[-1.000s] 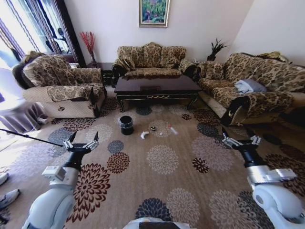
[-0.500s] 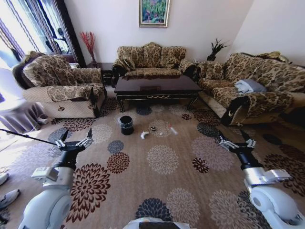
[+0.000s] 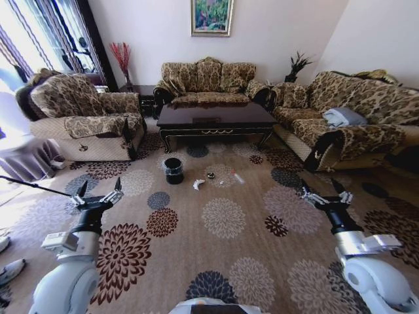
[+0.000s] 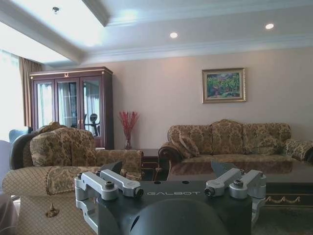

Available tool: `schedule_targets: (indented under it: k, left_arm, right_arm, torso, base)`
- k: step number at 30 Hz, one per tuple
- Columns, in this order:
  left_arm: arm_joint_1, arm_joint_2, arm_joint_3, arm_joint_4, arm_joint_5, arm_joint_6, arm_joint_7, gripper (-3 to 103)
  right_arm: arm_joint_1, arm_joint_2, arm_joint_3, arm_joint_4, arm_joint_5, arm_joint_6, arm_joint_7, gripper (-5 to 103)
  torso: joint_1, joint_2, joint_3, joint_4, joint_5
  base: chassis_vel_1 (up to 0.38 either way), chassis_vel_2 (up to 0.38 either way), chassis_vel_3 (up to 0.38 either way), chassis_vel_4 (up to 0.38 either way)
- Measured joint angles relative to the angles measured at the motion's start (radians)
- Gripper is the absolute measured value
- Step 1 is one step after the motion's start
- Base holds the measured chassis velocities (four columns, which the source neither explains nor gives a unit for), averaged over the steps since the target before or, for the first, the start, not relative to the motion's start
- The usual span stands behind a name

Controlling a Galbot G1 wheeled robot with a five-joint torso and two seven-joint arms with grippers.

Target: Move to the front of the table and pick up the trash from the floor, then place it into the trash bin.

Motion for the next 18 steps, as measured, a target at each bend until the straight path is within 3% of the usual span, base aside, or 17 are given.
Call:
schedule_targets:
  k: [18]
  left_arm:
    - [-0.01,-0.005,0.008,0.02,0.014,0.004,0.007,100]
  right_arm:
    - [-0.02,0.013,0.002,0.012,-0.008,0.001,-0.001,100]
  torso:
    - [-0.042,-0.093,-0.052,0.0,-0.0001]
  base:
    - [0.0,0.0,0.0,0.0]
